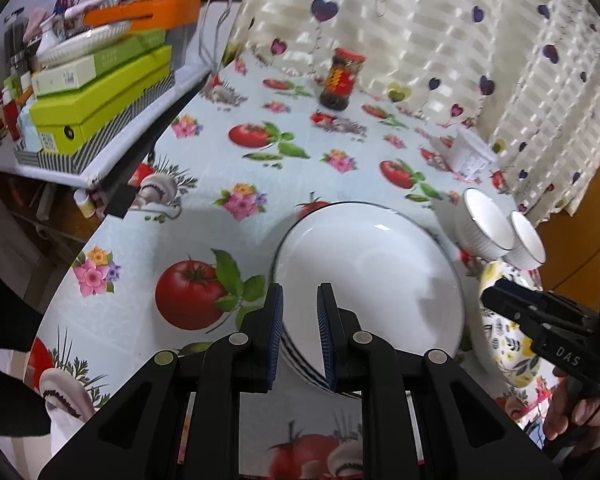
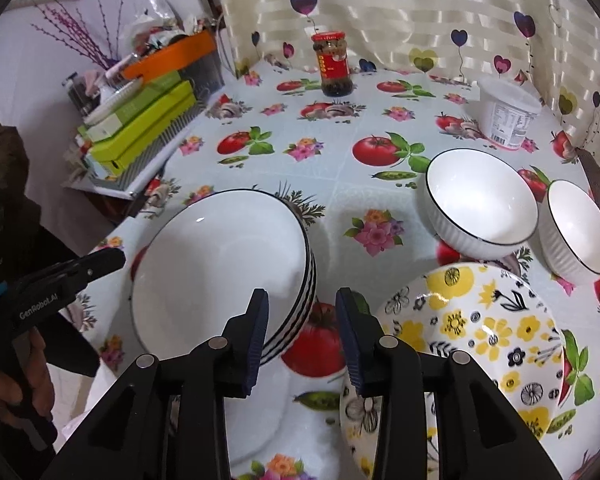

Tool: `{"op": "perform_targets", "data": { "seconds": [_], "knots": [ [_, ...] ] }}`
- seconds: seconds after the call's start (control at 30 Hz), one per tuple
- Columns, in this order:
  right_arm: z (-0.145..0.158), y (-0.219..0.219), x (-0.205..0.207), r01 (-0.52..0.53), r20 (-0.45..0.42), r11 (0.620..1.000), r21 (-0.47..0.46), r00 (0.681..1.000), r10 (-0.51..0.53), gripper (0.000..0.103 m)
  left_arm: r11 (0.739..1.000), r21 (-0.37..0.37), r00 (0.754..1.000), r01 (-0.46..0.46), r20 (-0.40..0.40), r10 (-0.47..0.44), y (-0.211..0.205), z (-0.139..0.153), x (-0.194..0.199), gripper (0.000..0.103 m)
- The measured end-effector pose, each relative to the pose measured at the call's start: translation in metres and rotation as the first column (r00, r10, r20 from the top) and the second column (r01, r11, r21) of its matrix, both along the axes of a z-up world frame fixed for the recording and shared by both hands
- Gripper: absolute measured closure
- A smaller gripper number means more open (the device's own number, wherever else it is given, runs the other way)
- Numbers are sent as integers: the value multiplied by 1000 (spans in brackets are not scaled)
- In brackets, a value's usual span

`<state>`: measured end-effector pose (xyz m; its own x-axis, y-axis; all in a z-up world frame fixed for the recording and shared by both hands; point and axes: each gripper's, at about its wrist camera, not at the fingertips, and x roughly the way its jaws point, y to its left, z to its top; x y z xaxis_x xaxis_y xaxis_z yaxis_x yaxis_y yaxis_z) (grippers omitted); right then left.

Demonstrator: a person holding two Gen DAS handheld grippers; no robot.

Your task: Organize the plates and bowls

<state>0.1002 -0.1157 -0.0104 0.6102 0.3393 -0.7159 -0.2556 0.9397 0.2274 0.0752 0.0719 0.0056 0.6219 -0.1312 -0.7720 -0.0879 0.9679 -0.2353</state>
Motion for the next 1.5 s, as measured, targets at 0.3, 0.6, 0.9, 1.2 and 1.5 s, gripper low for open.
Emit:
{"op": "perform_targets", "data": {
  "seconds": [0.3,0.6,0.9,1.2,1.5],
  "knots": [
    [0,-10,-20,-4,8,999,35,1000,4,67,997,-13,997,73,13,-72,-26,7,-5,86],
    [3,-25,-23,15,11,999,48,1000,-16,63,990,-6,990,142,12,-142,-55,10,1,86],
    [8,-68,-21,113,18,992,60,993,-115,63,972,-3,971,236,29,-236,-95,22,28,86],
    [10,-132,3,242,-7,967,83,970,-243,63,942,-36,943,333,19,-332,-145,28,82,86],
    [-5,-170,42,308,-93,938,161,950,-296,63,936,-114,938,334,-59,-342,-169,13,144,84]
  ]
}}
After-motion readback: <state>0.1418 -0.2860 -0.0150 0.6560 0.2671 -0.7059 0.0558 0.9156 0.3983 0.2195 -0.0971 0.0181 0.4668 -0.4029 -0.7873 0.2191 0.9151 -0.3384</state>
